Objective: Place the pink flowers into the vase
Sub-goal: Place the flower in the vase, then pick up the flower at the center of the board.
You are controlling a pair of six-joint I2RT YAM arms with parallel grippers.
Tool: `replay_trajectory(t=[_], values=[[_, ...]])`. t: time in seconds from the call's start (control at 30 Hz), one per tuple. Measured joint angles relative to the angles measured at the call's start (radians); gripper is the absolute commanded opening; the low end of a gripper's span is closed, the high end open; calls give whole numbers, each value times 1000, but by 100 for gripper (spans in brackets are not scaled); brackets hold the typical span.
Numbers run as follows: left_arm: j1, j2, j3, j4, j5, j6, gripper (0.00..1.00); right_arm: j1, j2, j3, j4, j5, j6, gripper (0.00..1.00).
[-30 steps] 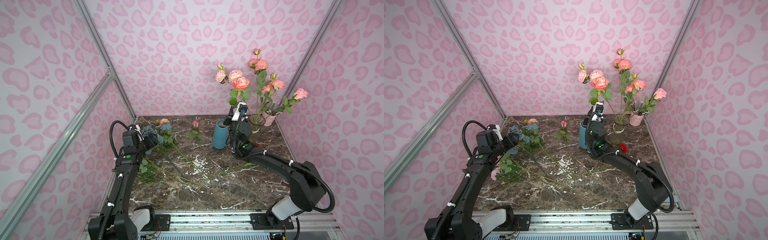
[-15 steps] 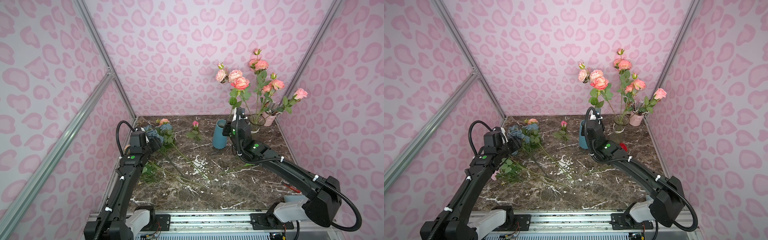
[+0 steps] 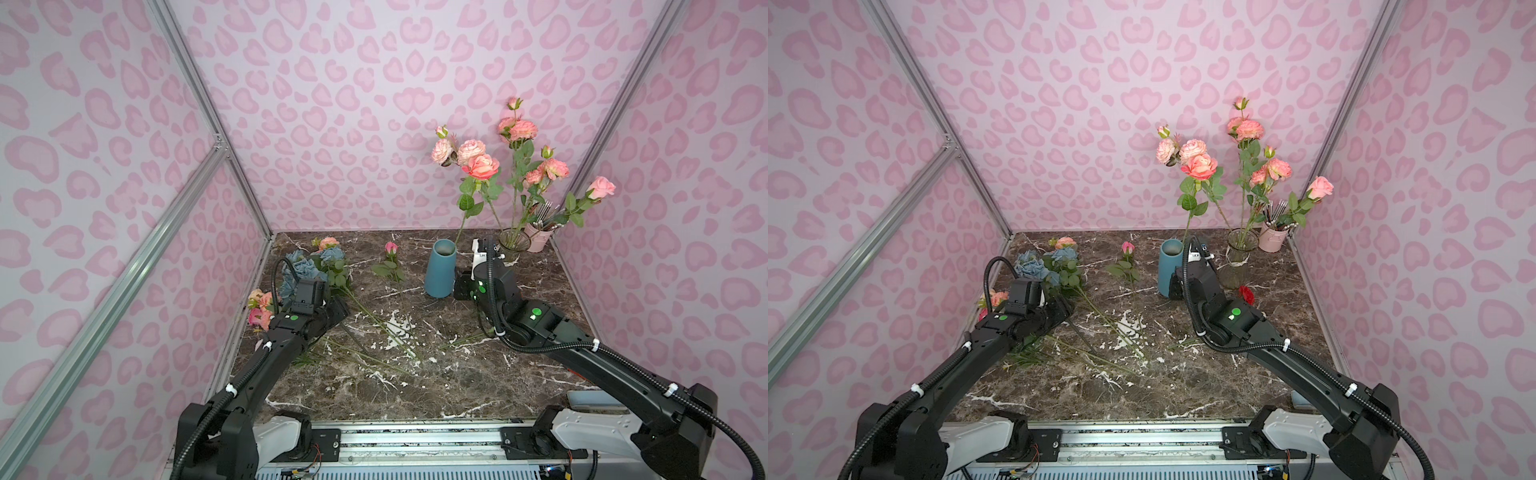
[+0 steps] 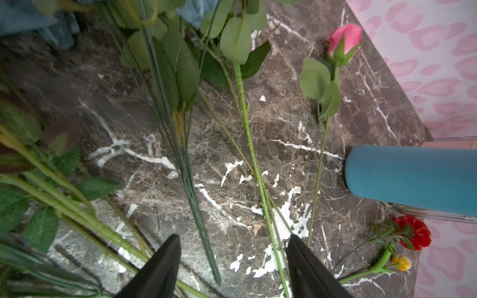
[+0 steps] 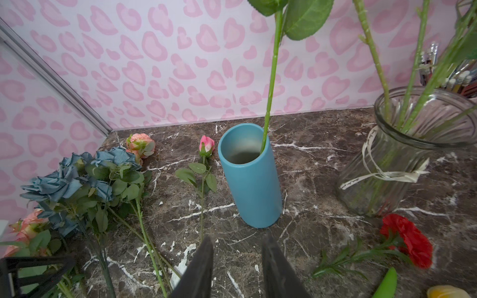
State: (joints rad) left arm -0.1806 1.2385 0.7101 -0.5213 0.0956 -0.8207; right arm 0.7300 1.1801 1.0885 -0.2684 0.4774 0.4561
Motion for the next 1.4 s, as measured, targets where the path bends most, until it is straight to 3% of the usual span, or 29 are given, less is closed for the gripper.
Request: replay_trajectory(t=[0.83, 0.97, 1.23, 1.4], values=[[0, 328, 20, 169, -127, -95, 62, -65, -153, -104, -18, -29, 31, 35], [-1, 359, 16, 185, -147, -97, 55, -72, -169, -111, -20, -32, 35, 35], [-3, 387, 16, 223, -173, -103, 25, -77, -187, -121, -23, -47, 42, 35], [-14, 378, 19, 224, -182, -114, 13, -78, -198, -122, -27, -50, 42, 35]])
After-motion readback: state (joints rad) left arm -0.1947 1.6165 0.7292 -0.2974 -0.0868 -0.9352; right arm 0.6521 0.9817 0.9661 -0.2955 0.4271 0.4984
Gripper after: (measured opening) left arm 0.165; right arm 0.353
